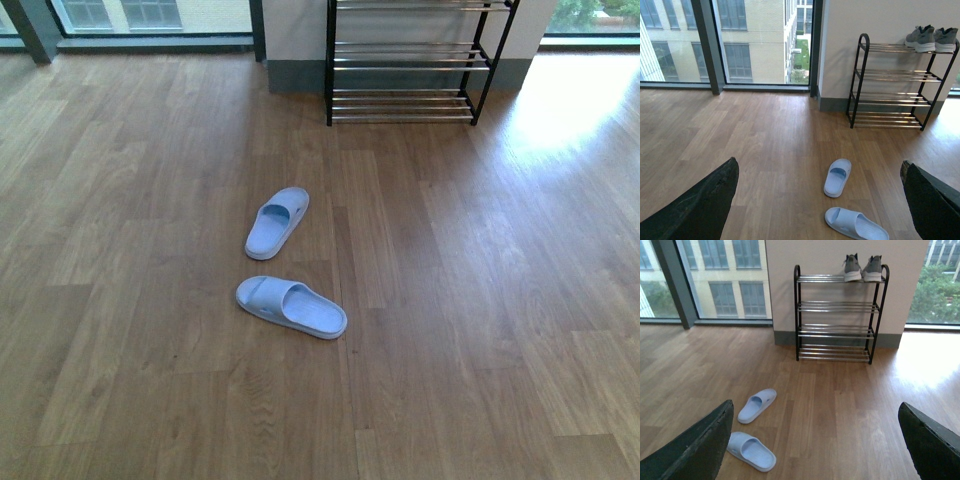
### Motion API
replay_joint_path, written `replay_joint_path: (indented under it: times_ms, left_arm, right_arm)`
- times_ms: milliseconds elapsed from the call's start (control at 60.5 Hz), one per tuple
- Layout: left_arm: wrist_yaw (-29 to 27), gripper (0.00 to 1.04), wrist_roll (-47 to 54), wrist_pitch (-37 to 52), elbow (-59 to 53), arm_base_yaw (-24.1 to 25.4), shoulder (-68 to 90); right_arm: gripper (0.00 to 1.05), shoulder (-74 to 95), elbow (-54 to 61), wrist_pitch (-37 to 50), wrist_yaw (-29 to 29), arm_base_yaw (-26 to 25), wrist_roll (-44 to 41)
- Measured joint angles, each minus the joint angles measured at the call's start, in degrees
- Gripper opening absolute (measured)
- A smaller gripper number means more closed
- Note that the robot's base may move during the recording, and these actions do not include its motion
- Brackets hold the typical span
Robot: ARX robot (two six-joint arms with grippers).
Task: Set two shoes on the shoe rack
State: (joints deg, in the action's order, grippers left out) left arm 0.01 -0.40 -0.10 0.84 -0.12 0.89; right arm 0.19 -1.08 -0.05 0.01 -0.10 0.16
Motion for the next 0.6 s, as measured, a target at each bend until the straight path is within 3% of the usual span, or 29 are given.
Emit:
replay_joint_path:
  times_ms: [595]
  left_arm:
    - [0.00,0.95,0.00,0.00,0.00,0.00,0.00]
  right_arm:
    - [0.95,-0.02,0.00,0.00,0.00,0.00,0.00]
